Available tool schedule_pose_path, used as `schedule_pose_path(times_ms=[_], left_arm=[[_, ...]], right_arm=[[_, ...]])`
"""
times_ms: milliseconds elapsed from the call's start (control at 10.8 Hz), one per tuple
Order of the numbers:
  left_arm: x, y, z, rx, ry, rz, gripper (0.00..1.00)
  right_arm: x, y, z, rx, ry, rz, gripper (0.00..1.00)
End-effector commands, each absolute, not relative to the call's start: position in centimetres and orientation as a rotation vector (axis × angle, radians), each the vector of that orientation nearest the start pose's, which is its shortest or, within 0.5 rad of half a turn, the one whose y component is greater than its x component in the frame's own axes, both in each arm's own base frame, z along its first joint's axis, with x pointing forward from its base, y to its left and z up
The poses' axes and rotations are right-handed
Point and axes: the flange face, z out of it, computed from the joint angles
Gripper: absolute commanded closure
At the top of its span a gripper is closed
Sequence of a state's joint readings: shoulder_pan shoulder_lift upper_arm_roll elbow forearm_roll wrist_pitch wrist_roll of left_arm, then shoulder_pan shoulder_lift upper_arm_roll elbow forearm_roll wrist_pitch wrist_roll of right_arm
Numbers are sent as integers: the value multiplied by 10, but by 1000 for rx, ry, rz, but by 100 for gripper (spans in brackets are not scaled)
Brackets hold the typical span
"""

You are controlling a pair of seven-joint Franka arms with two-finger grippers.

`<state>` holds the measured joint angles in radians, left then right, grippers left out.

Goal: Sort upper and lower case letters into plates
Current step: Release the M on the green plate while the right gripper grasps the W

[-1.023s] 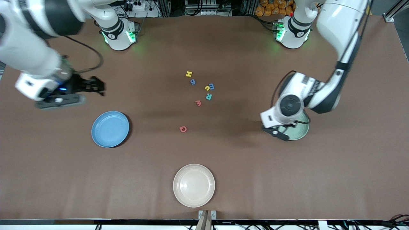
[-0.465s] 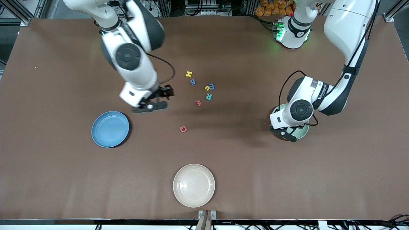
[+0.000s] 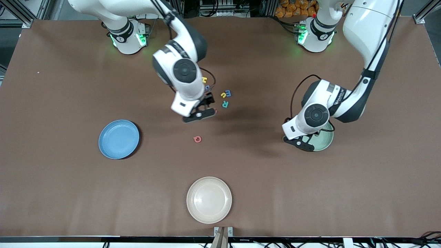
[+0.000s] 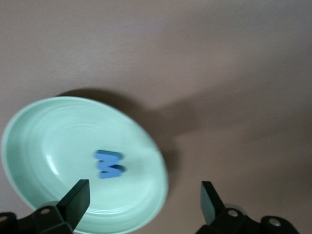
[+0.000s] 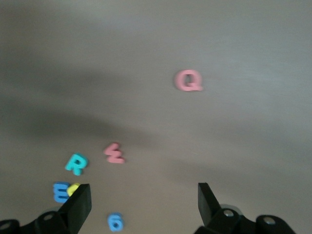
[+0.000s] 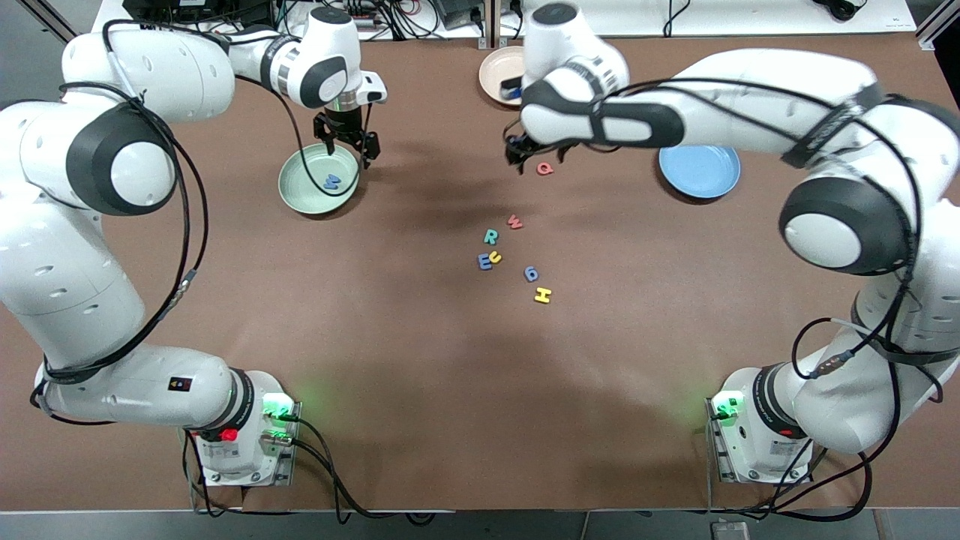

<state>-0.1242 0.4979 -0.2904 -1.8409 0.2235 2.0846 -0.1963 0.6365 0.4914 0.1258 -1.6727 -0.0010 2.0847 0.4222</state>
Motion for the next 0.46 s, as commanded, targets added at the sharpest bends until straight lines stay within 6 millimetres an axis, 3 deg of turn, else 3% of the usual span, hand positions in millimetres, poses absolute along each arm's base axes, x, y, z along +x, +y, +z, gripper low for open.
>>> schedule_pose_path(times_ms=[0, 186, 372], left_arm=[[577, -249, 251, -3046, 373, 282, 0], [579, -256, 246, -3132, 238, 281, 0], [580, -264, 241, -3147, 173, 273, 0]], right_arm=[[469, 483, 281, -3056, -594, 167, 21], [458, 491, 264, -3040, -717, 162, 32], [448, 491, 245, -3010, -788, 78, 33]])
